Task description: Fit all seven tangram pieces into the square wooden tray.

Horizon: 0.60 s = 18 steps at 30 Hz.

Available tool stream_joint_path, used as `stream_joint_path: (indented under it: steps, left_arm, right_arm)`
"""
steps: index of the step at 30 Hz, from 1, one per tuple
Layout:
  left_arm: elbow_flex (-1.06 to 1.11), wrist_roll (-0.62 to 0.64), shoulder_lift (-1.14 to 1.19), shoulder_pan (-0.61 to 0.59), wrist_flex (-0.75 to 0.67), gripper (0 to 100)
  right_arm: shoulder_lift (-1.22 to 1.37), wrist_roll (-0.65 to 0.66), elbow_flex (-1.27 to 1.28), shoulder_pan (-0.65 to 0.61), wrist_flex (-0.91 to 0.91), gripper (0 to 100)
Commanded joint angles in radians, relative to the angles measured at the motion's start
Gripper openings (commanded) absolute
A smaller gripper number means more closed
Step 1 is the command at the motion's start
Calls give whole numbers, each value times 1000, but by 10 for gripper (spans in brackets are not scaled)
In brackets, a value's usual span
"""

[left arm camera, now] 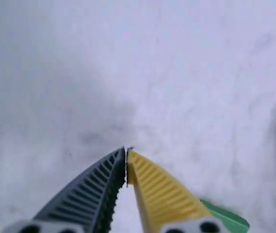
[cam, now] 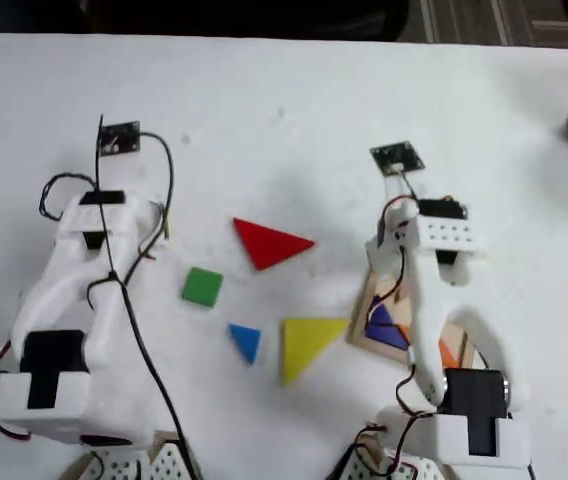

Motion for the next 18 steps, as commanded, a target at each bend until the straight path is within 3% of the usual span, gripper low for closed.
stream_joint_path:
  steps: [1,18]
  left_arm:
    - [-5,-9,-53,-10,-29,22]
    - [2,-9,-51,-10,-43,22]
  right_arm:
    - [-8,3,32,-10,-51,17]
    - [-15,279,150,314,-166,17]
